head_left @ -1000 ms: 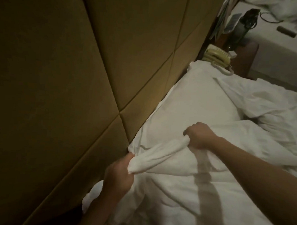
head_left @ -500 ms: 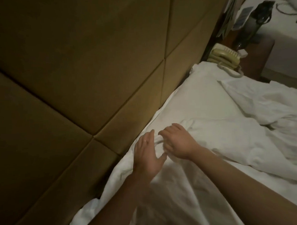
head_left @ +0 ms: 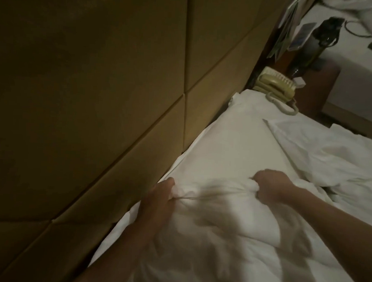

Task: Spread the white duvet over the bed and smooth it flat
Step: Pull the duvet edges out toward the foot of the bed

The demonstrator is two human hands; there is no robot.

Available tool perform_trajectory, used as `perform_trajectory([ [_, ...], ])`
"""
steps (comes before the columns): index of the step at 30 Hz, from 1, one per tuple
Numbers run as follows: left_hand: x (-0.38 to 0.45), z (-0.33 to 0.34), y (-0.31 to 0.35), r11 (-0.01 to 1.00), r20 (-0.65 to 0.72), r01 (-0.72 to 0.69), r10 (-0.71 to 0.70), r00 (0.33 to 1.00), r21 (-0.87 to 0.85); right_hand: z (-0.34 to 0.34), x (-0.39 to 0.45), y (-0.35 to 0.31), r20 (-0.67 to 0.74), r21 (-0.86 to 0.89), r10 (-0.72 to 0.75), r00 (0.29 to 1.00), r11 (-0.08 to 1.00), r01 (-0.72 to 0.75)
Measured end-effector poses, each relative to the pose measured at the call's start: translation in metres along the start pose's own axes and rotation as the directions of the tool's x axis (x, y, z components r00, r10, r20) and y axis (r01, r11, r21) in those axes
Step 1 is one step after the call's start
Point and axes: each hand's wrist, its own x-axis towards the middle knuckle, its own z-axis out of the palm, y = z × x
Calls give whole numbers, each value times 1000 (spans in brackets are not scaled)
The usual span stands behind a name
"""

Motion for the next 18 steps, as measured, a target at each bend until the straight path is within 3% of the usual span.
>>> perform_trajectory([
  [1, 0, 0, -3, 999, -14, 26, -27, 1000, -38, -23, 0, 0, -172, 79, 45, 984, 996, -32],
  [2, -2, 0, -4, 995, -43, 70, -73, 996, -71, -49, -1, 0, -396, 139, 67, 916, 990, -13],
  [3, -2, 4, -6, 994, -132, 54, -67, 989, -98, -77, -5, -5, -631, 165, 41, 775, 983, 82],
  [5, -1, 9, -8, 998, -220, 22, -32, 975, -50, -117, -10, -27, -937, 73, -46, 347, 944, 322],
  [6, -2, 9, -3, 996, -192, 76, -85, 978, -56, -125, -8, -39, -978, 29, -56, 201, 918, 396],
  [7, -1, 10, 1, 992, -162, 117, -125, 979, -56, -127, -1, -49, -984, 27, -48, 170, 910, 413],
  [8, 0, 13, 5, 984, -146, 171, -176, 973, -50, -118, 12, -57, -972, 49, -53, 231, 908, 416],
  [10, 8, 14, 21, 973, -162, 231, -228, 960, -1, -74, 49, -67, -896, 126, -69, 440, 908, 400],
  [12, 24, 27, 32, 992, -177, 116, -108, 978, 39, -16, 73, -72, -793, 82, -174, 584, 919, 385],
  [13, 36, 34, 42, 999, -179, 37, -31, 983, 26, 8, 79, -73, -738, 48, -245, 629, 911, 411],
  [15, 60, 44, 62, 1000, -106, 20, -22, 994, -20, 33, 83, -70, -630, 106, -326, 705, 863, 494],
  [18, 107, 58, 79, 991, -103, 12, -26, 994, -131, 8, 88, -38, -648, 222, -285, 706, 817, 533],
])
